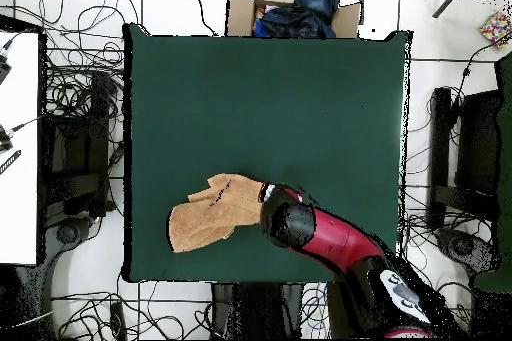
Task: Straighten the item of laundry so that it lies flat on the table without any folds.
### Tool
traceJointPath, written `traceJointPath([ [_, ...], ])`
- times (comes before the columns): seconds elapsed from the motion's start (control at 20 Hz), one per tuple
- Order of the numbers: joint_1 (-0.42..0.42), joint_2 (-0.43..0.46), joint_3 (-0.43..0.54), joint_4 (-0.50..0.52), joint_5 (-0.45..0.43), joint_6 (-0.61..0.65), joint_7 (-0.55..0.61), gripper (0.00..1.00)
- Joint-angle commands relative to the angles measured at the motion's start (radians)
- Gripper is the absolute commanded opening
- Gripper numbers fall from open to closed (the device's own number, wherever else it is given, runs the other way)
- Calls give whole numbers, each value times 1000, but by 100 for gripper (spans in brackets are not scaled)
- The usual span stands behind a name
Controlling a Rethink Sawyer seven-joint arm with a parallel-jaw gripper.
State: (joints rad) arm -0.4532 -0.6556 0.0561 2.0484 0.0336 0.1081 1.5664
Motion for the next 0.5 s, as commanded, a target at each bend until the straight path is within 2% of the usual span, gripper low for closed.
traceJointPath([
  [0.05,29,98,77,28,-12,-121,212,100],
  [0.25,-11,215,104,-12,-44,-199,187,100],
  [0.5,19,254,65,-29,-44,-231,182,100],
])
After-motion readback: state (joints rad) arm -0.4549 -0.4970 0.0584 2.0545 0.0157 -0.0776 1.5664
